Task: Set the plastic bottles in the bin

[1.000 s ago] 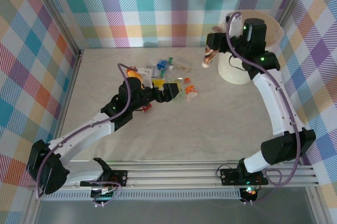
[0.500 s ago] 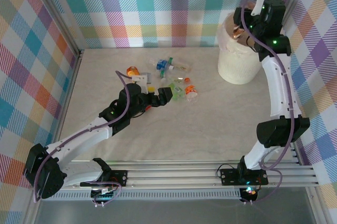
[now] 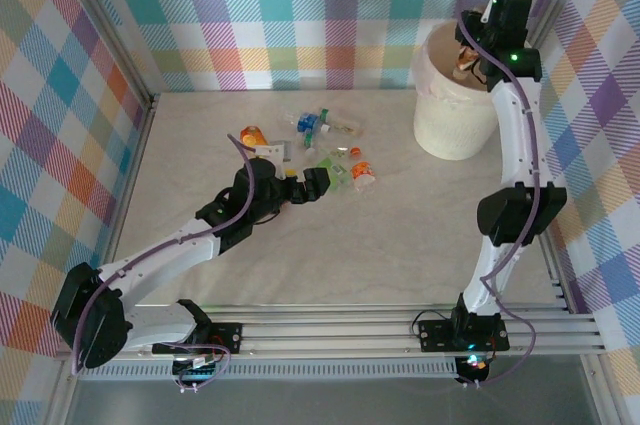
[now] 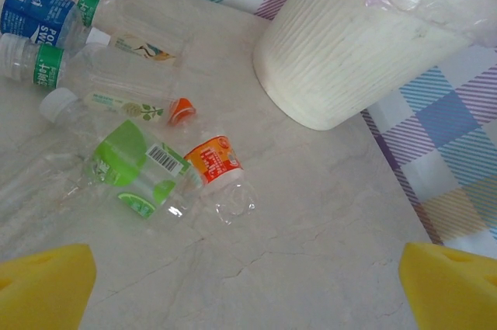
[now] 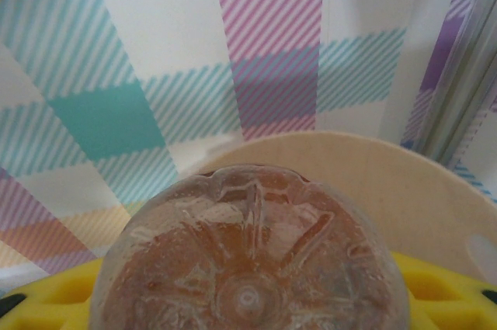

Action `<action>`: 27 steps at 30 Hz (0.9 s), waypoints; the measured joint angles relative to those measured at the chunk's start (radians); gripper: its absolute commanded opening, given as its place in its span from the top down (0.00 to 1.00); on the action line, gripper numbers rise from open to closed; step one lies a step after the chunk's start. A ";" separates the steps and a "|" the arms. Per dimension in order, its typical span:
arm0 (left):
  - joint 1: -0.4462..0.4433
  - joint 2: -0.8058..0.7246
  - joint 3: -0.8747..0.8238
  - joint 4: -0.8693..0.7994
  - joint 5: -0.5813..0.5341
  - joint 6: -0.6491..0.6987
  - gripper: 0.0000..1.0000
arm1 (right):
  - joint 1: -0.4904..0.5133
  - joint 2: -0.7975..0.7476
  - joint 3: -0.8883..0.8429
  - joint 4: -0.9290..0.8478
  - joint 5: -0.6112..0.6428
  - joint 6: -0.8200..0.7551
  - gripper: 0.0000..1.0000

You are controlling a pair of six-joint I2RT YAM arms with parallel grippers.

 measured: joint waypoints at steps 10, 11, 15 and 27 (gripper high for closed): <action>0.005 0.006 0.000 -0.014 -0.070 -0.024 0.00 | -0.013 0.153 0.120 -0.181 0.038 -0.037 0.43; 0.006 0.006 0.000 -0.021 -0.077 -0.026 0.00 | -0.013 0.159 0.120 -0.191 0.039 -0.039 0.42; 0.006 0.017 0.000 -0.029 -0.093 -0.034 0.00 | -0.013 0.178 0.123 -0.215 0.039 -0.052 0.35; 0.013 0.042 0.000 -0.055 -0.122 -0.049 0.00 | -0.013 0.205 0.150 -0.245 -0.074 -0.058 0.08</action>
